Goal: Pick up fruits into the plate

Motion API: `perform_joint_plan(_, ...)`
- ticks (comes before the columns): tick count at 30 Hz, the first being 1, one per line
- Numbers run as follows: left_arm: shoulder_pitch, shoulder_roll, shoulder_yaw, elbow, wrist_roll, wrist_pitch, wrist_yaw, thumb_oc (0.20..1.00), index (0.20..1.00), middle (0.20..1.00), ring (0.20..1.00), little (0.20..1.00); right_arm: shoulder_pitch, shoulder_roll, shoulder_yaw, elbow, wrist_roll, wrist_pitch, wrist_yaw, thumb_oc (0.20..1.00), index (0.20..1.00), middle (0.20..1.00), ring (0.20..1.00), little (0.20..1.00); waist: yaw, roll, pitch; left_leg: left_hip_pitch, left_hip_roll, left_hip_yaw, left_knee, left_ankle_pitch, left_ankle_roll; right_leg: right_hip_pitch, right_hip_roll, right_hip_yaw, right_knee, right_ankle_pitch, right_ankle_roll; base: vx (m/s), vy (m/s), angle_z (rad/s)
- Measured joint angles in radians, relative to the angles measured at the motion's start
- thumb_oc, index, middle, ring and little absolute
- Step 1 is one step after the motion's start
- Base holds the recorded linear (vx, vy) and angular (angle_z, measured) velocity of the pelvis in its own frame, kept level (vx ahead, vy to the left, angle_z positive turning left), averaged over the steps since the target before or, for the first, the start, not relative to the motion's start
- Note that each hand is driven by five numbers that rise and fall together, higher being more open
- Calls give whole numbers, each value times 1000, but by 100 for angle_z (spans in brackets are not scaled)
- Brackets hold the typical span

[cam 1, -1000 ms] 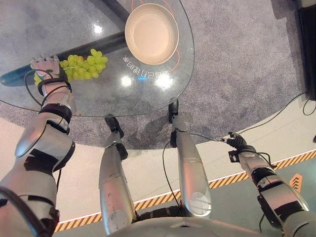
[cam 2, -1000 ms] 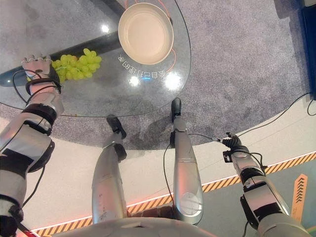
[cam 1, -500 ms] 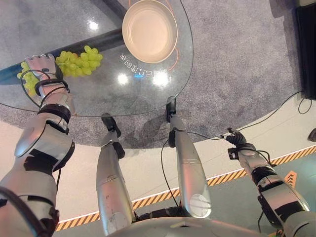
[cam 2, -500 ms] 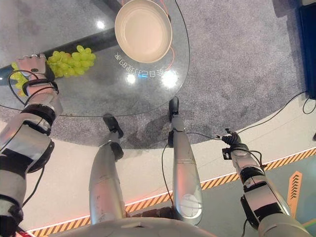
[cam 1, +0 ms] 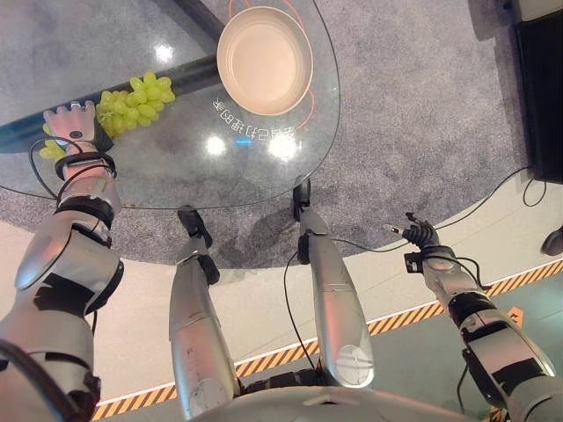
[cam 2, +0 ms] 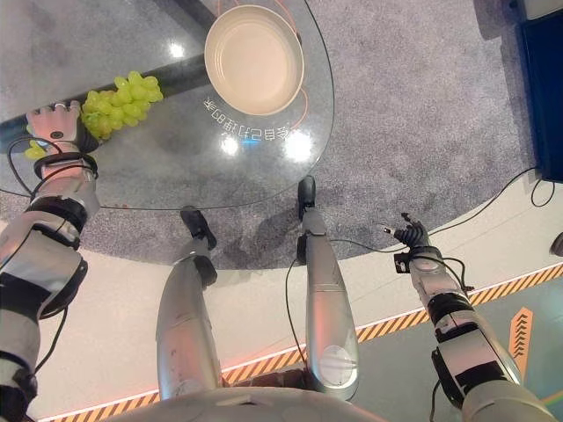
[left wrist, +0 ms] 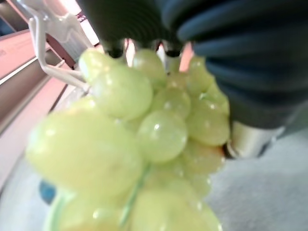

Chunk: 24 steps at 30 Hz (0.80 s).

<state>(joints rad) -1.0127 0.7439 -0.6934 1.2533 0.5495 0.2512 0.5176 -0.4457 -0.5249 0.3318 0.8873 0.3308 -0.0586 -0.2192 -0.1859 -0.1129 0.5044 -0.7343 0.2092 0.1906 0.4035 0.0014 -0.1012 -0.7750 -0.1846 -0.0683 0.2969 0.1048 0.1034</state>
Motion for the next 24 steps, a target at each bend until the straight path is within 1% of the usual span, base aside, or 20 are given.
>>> perform_joint_plan(1, 31, 1, 5, -33, -1, -19, 5, 200, 200, 200, 200, 200, 15, -1, 0, -40, -3, -7, -10, 1000, 1000, 1000, 1000, 1000, 5, 0, 0, 33, -5, 3, -17, 5, 0, 24, -4, -2, -1, 0, 0, -23, 45, 6)
perform_joint_plan(3, 58, 3, 5, -71, 0, -35, 4, 200, 200, 200, 200, 200, 27, -3, 0, -84, -21, -10, -18, 1000, 1000, 1000, 1000, 1000, 13, 1, 1, 78, -17, 6, -46, 15, 0, 58, -13, -5, -4, -4, 4, -20, 80, 10)
perform_joint_plan(5, 83, 32, 17, -150, 1, -40, -6, 200, 200, 200, 200, 200, 26, -9, 1, -121, -69, -4, -13, 1000, 1000, 1000, 1000, 1000, 31, 3, 5, 145, -29, 9, -92, 37, 1, 117, -20, -7, -25, -3, 4, 5, 58, 12)
perform_joint_plan(7, 96, 55, 18, -184, 2, -40, -11, 200, 200, 200, 200, 200, 34, -16, 5, -141, -92, -2, -12, 1000, 1000, 1000, 1000, 1000, 39, 5, 7, 208, -34, 10, -129, 48, -2, 172, -23, -13, -39, -4, 4, 32, 43, 8)
perform_joint_plan(9, 119, 99, 39, -249, 5, -47, -34, 200, 200, 200, 200, 200, 37, -40, 16, -179, -129, 10, 2, 1000, 1000, 1000, 1000, 1000, 54, 15, 16, 293, -41, 16, -176, 65, -3, 251, -25, -25, -69, -3, 5, 68, 44, 5)
perform_joint_plan(12, 162, 148, 80, -296, 34, -59, -47, 200, 200, 200, 200, 200, 58, -78, 16, -216, -160, 14, 20, 1000, 1000, 1000, 1000, 1000, 68, 31, 24, 421, -47, 19, -254, 92, -9, 368, -22, -37, -116, 4, 5, 89, 12, 5)
perform_joint_plan(13, 197, 175, 102, -342, 45, -66, -54, 200, 200, 200, 200, 200, 82, -99, 15, -244, -183, 15, 31, 1000, 1000, 1000, 1000, 1000, 72, 40, 23, 488, -50, 19, -298, 102, -11, 432, -20, -49, -146, 4, 6, 119, 11, 8)
perform_joint_plan(15, 222, 217, 113, -392, 60, -83, -57, 200, 200, 200, 200, 200, 114, -127, -4, -294, -208, 15, 44, 1000, 1000, 1000, 1000, 1000, 79, 51, 18, 555, -52, 21, -346, 111, -17, 497, -17, -59, -185, 4, 6, 132, 16, 7)
perform_joint_plan(16, 233, 229, 126, -410, 67, -87, -58, 200, 200, 200, 200, 200, 123, -131, -15, -305, -218, 15, 50, 1000, 1000, 1000, 1000, 1000, 80, 54, 17, 568, -53, 21, -357, 114, -16, 512, -16, -60, -196, 6, 9, 123, 20, 2)
perform_joint_plan(17, 259, 256, 154, -438, 77, -103, -64, 200, 200, 200, 200, 200, 135, -141, -25, -323, -242, 18, 60, 1000, 1000, 1000, 1000, 1000, 82, 61, 13, 599, -55, 25, -378, 120, -13, 543, -14, -63, -218, 13, 11, 123, 19, 2)
perform_joint_plan(19, 290, 263, 189, -471, 82, -106, -78, 200, 200, 200, 200, 200, 162, -163, -45, -360, -264, 31, 80, 1000, 1000, 1000, 1000, 1000, 87, 83, -4, 622, -57, 23, -398, 125, -13, 572, -13, -72, -242, 22, 13, 137, 14, 2)
perform_joint_plan(22, 362, 273, 234, -519, 100, -117, -84, 200, 200, 200, 200, 200, 166, -168, -57, -391, -286, 42, 106, 1000, 1000, 1000, 1000, 1000, 85, 103, -21, 692, -56, 27, -428, 125, -14, 641, -8, -79, -273, 22, 14, 108, -7, -1)
perform_joint_plan(24, 417, 273, 257, -563, 123, -131, -87, 200, 200, 200, 200, 200, 185, -169, -75, -419, -306, 43, 129, 1000, 1000, 1000, 1000, 1000, 87, 116, -66, 705, -56, 29, -448, 125, -14, 652, -5, -80, -289, 23, 14, 69, -4, -1)
